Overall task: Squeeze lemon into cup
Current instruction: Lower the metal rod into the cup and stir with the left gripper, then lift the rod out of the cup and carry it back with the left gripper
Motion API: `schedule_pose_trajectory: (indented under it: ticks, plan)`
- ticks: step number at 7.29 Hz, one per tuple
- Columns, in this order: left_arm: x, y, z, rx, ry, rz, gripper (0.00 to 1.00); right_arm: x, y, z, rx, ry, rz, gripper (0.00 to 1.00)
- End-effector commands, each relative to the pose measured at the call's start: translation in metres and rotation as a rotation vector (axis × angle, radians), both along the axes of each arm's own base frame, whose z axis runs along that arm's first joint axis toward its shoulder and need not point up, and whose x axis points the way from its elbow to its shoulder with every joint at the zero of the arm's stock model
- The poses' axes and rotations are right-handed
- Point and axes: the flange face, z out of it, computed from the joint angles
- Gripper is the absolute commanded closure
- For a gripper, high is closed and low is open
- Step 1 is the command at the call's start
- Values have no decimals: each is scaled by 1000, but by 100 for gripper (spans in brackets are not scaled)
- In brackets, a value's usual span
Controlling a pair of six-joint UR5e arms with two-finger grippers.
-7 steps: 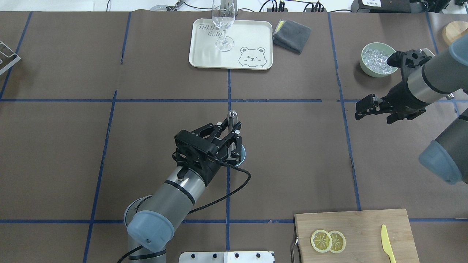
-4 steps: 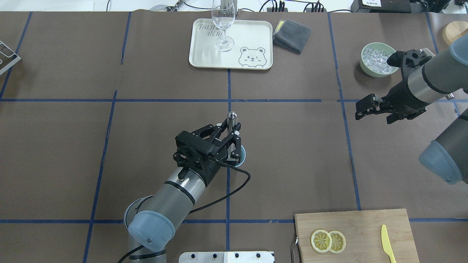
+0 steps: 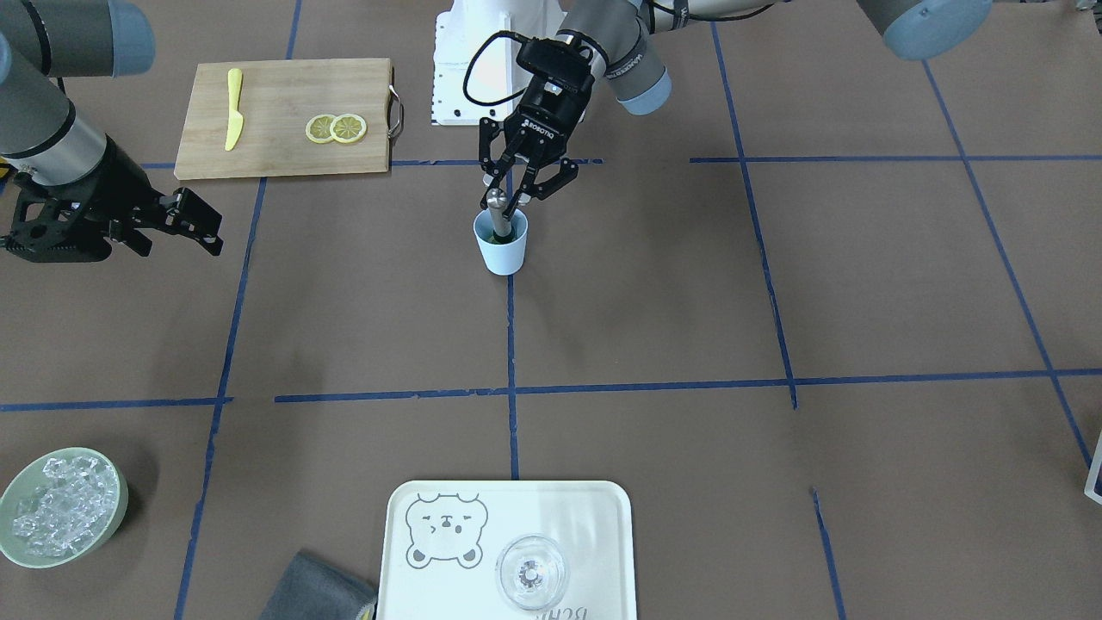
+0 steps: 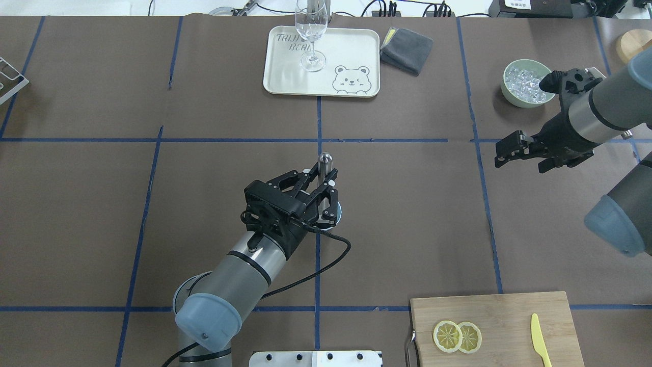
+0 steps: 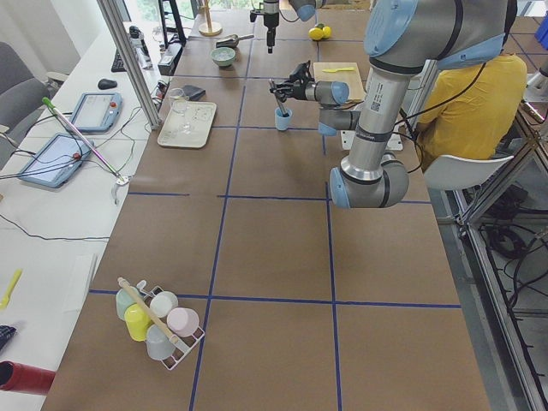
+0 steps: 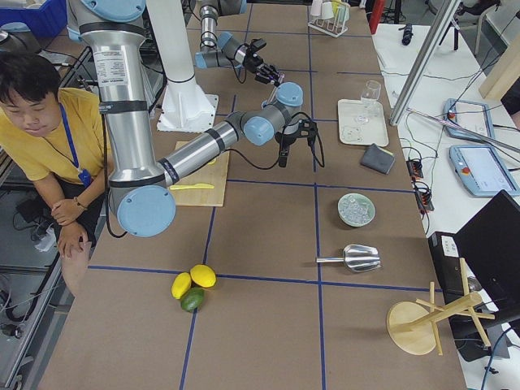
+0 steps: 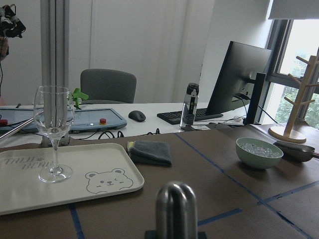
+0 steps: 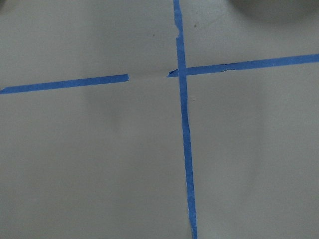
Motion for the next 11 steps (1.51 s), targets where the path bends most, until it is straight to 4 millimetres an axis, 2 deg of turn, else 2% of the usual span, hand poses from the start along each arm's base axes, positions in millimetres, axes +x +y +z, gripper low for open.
schedule_pose_trajectory:
  ticks: [1, 2, 3, 5, 7, 9, 10, 11]
  plan:
    - [-31, -11, -21, 73, 20, -40, 100, 1, -1, 0, 1, -1, 2, 0]
    - [-36, -12, -32, 84, 8, -34, 100, 2, -1, 0, 0, 0, 4, 0]
    - [-47, -28, -37, 103, -108, -72, 100, 2, -2, 1, 0, 2, 5, 0]
    - [-87, -65, -50, 156, -118, -31, 100, 3, -2, 1, 1, 2, 7, 0]
    - [-110, -102, -26, 152, -198, 14, 100, 3, -3, 0, 1, 1, 8, 0]
    - [-129, -113, 69, 37, -292, 8, 100, 4, -2, 0, 0, 0, 7, 0]
    - [-134, -114, 96, -31, -274, 16, 100, 5, -2, 0, 1, -1, 8, 0]
    - [-156, -130, 118, -59, -306, 17, 100, 5, -2, 1, 1, 1, 9, 0]
